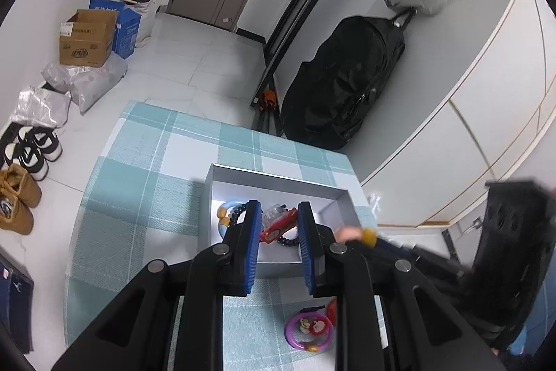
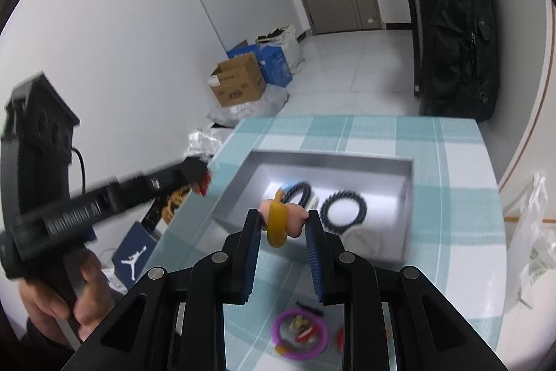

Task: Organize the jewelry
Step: 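Lower both held toys into the grey box and open both tools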

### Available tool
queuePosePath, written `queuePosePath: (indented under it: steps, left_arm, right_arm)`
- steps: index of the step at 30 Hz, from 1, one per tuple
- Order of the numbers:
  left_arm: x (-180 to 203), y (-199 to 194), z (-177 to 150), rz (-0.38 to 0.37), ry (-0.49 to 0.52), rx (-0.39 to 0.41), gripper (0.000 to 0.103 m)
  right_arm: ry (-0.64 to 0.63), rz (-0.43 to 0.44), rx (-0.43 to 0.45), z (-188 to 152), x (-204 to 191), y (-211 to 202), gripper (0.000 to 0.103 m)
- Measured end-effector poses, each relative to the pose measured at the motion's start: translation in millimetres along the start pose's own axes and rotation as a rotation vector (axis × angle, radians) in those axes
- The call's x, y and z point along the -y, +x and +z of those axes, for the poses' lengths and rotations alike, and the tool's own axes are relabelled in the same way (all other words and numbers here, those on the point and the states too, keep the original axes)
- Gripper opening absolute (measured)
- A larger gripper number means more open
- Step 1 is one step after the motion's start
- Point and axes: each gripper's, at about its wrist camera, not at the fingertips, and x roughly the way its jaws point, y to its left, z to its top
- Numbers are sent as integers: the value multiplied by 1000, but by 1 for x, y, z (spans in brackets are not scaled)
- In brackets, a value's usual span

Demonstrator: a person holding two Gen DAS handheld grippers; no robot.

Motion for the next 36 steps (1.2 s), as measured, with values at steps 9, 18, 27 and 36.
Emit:
queuePosePath:
  steps: [9,18,27,36]
  left_arm:
    - [6,23,6,60,34,-38,16]
    - [-2,52,9,90,23,-112,16]
    - [0,70,13,122,43,-161,16]
    - [0,84,12,144,39,-195,16]
  right_arm:
    - [-23,65,5,28,23,18,25]
    - [-17,118,-26,31,42,47,25]
    - [14,144,-49,38,58,58,25]
    - [46,156,-62,38,66,62,25]
